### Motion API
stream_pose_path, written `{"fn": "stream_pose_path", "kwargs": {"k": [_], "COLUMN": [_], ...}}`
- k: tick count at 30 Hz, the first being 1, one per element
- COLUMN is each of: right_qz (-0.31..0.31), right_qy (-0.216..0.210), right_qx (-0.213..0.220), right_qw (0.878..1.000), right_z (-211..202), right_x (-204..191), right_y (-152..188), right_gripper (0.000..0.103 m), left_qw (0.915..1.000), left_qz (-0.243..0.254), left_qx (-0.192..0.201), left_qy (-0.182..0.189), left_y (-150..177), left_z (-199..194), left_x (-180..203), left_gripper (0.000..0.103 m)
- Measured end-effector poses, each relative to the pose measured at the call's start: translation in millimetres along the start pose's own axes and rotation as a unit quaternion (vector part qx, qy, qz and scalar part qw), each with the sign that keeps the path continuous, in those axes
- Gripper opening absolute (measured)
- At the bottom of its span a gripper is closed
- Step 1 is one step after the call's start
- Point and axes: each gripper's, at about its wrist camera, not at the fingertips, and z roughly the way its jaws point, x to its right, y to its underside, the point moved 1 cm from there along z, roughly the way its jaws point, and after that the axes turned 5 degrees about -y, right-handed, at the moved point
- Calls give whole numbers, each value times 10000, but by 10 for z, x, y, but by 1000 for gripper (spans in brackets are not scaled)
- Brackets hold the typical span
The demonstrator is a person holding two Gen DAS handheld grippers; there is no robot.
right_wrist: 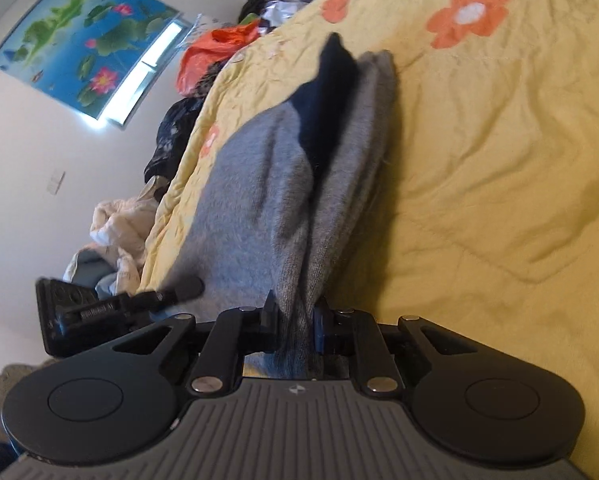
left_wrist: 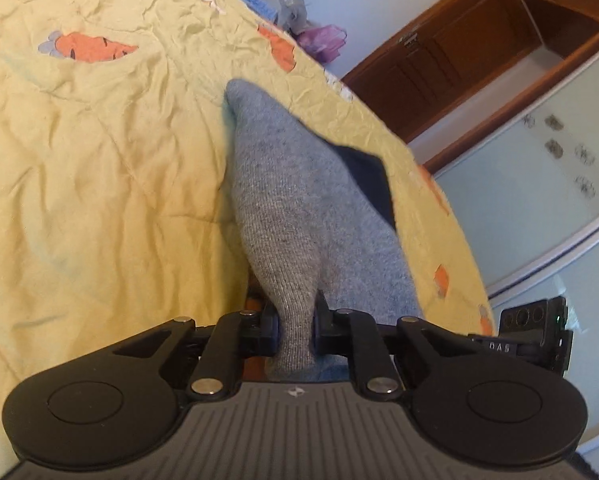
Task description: Fold small clothes
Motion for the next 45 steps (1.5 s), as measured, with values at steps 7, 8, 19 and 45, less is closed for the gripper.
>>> {"fn": "stream_pose_path", "kwargs": {"k": [7, 8, 19, 45], "right_qz": [326, 306, 515, -1220], "right_qy": [-226, -290, -308, 862], "right_qx": [110, 89, -631, 1280], "right_qw": [9992, 9991, 9962, 9804], "right_z": [-121, -147, 249, 83], "right_x": [112, 107, 103, -669], "right_y": [83, 88, -22, -573], "right_gripper": [70, 73, 27, 71], "left_qw": [9971, 9965, 9977, 9356], "left_qz": [-727, -794, -448, 2546], "left_qx": [-11, 8, -344, 1851], "left_qy": [228, 254, 368, -1599], "left_y": [81, 96, 161, 95], "left_z": [-113, -105, 212, 209], "left_x": [-297, -330, -113, 1078], "left_gripper": [83, 84, 15, 91]}}
